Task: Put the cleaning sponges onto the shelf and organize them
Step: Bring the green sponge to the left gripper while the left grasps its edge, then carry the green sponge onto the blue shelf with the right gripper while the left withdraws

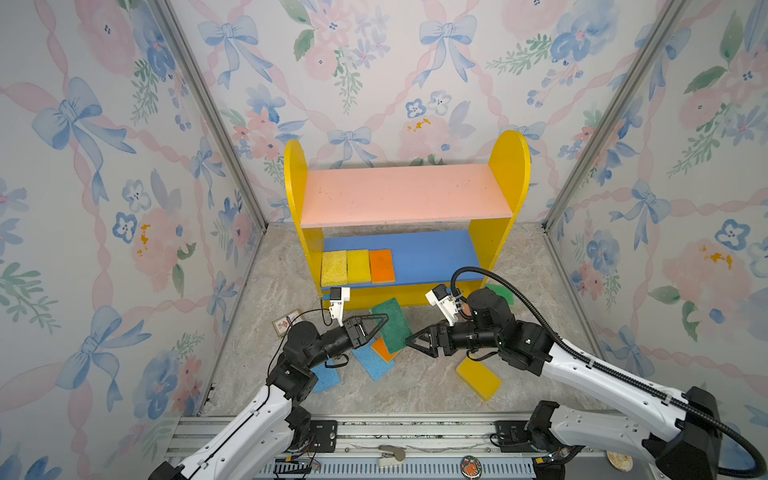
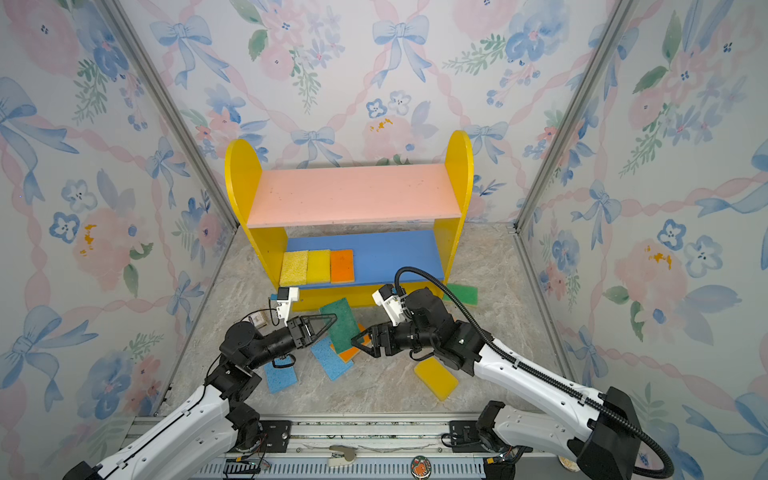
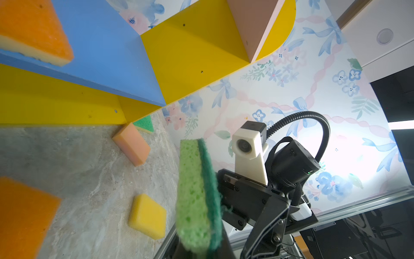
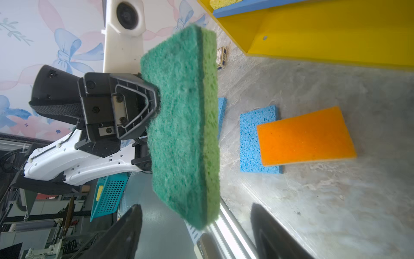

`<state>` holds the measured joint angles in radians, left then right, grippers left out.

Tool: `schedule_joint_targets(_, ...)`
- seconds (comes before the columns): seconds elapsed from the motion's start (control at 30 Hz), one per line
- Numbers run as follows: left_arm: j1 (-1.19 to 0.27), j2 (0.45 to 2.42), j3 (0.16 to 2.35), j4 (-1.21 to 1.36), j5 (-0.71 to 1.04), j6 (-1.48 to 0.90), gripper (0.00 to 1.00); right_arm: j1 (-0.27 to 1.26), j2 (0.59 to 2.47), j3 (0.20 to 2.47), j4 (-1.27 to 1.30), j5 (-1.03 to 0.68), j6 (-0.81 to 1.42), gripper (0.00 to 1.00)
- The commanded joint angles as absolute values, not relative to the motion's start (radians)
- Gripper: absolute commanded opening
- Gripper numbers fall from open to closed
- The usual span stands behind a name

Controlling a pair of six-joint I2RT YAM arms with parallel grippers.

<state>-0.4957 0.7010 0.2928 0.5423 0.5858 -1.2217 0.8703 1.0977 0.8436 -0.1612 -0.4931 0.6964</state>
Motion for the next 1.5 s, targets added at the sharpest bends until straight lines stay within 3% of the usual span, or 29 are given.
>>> schedule_joint_targets(0.0, -0.491, 0.69, 0.31, 0.584, 0.619, -1.239, 0.09, 0.876, 1.118, 0.836, -0.091, -0.534, 0.725, 0.73)
schedule_joint_targets(0.77, -0.489, 0.708, 0.295, 0.583, 0.618, -1.228, 0.13, 0.897, 1.103, 0.854, -0.119, -0.442, 0.734, 0.12)
schedule_joint_targets(0.83, -0.489, 0.707, 0.296, 0.583, 0.616, -1.228, 0.21, 0.897, 1.097, 0.86, -0.13, -0.417, 0.734, 0.09)
schedule_joint_targets(0.9, -0.488, 0.706, 0.297, 0.583, 0.619, -1.22, 0.35, 0.892, 1.088, 0.862, -0.144, -0.392, 0.738, 0.06)
schedule_joint_targets(0.93, -0.486, 0.707, 0.298, 0.583, 0.619, -1.217, 0.43, 0.887, 1.084, 0.866, -0.154, -0.382, 0.739, 0.05)
schedule_joint_targets(1.03, -0.469, 0.703, 0.299, 0.565, 0.623, -1.206, 0.78, 0.86, 1.071, 0.87, -0.18, -0.364, 0.745, 0.04)
schedule_joint_targets(1.13, -0.442, 0.676, 0.317, 0.48, 0.611, -1.148, 0.94, 0.812, 1.06, 0.886, -0.235, -0.331, 0.739, 0.04)
schedule_joint_targets(1.3, -0.421, 0.641, 0.461, 0.059, 0.459, -0.892, 0.98, 0.693, 1.098, 0.967, -0.332, -0.297, 0.693, 0.05)
schedule_joint_targets(1.47, -0.397, 0.64, 0.558, -0.171, 0.294, -0.736, 0.98, 0.641, 1.213, 1.083, -0.368, -0.267, 0.632, 0.05)
